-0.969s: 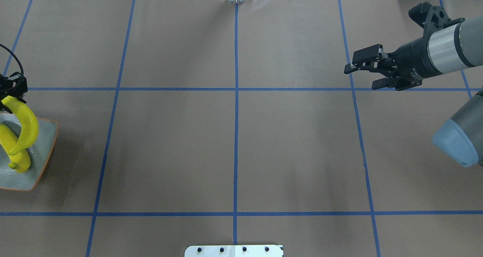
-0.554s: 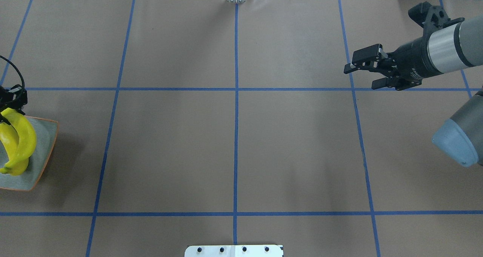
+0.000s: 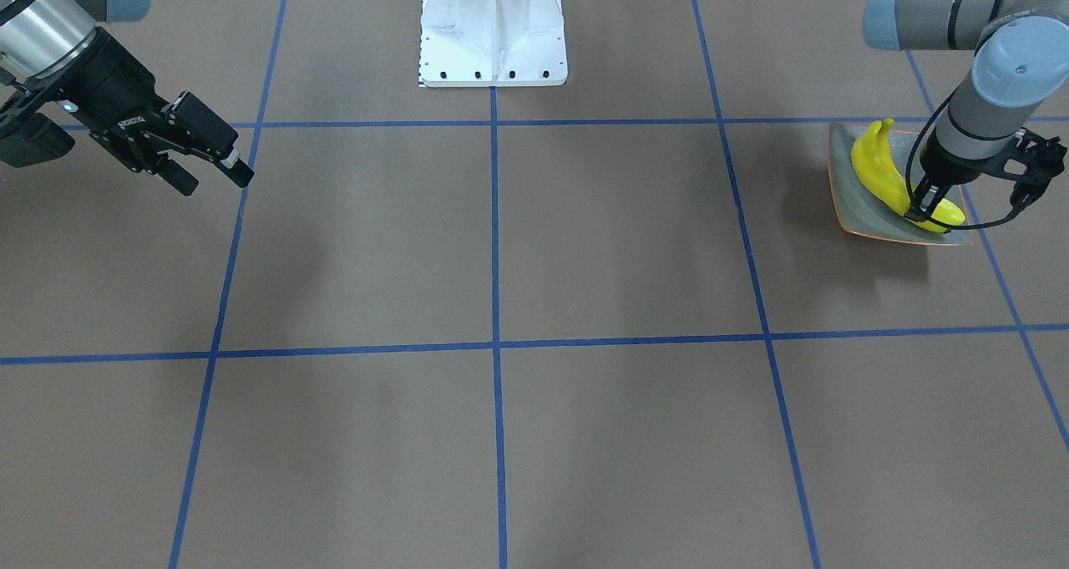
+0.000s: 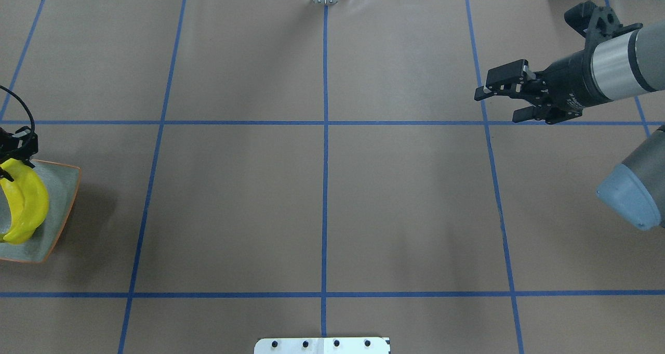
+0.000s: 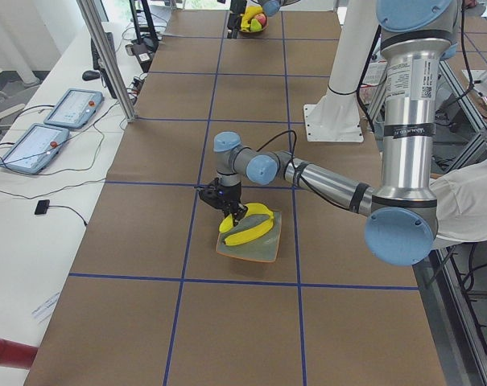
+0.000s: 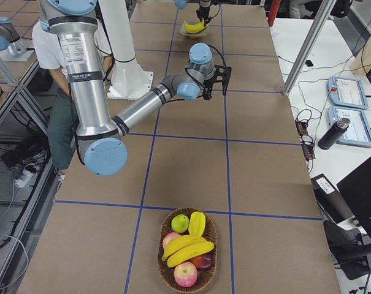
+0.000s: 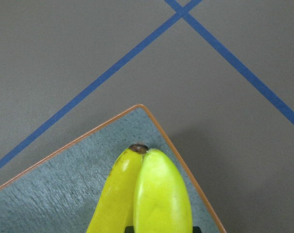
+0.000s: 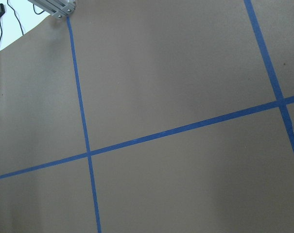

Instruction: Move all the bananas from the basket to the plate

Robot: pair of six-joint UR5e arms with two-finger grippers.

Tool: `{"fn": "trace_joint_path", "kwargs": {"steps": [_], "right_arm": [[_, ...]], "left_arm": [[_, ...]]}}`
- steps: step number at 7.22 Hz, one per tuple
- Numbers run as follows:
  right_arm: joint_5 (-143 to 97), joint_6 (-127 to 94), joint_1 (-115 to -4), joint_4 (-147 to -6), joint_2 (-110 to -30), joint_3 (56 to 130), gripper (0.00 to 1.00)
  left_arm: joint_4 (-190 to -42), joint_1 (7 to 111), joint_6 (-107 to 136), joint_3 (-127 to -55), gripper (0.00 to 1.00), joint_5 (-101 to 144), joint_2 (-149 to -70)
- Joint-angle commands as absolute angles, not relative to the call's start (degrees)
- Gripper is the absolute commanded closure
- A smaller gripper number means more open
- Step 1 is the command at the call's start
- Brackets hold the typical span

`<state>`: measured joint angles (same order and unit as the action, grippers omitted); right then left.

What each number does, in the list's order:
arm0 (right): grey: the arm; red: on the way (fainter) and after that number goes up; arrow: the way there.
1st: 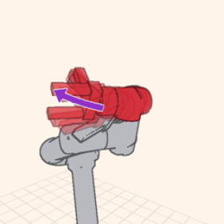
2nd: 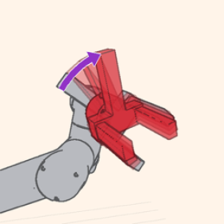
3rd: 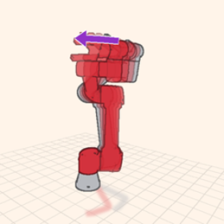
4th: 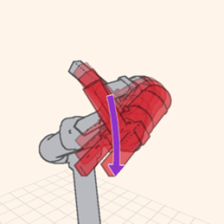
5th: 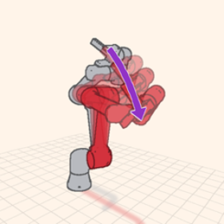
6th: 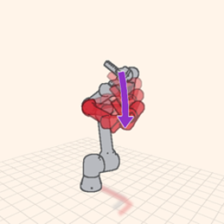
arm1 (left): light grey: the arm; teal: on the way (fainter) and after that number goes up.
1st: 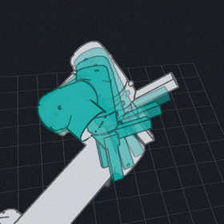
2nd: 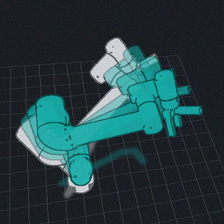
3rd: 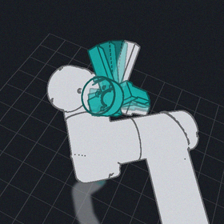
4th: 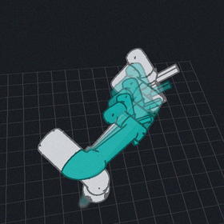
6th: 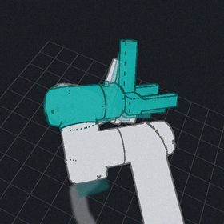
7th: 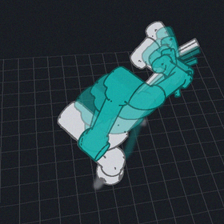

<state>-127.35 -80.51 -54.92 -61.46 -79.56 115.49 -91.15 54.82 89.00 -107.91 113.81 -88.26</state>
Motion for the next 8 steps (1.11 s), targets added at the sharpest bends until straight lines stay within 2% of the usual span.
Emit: {"fn": "trace_joint_path", "kwargs": {"steps": [1, 2, 3, 6, 8], "right_arm": [[-127.4, -80.5, -54.9, -61.5, -79.5, 115.6, 0.0], [-127.4, -80.5, -54.9, -61.5, -79.5, 115.5, 0.0], [-127.4, -80.5, -54.9, -61.5, -79.5, 115.6, 0.0], [-128.2, -80.4, -57.4, -61.4, -80.6, 115.7, 0.0], [-128.1, -76.5, -61.0, -61.4, -88.5, 117.8, 0.0]], "left_arm": [[-91.5, 54.0, 88.7, -107.8, 0.48, 113.0, -86.7], [-91.6, 53.9, 88.5, -107.5, 0.39, 113.0, -86.7], [-91.5, 53.8, 88.5, -107.4, 0.01, 113.0, -86.7], [-91.4, 53.8, 88.3, -110.5, 0.0, 115.1, -88.4], [-91.0, 54.1, 88.4, -112.7, 0.0, 116.8, -92.1]]}}
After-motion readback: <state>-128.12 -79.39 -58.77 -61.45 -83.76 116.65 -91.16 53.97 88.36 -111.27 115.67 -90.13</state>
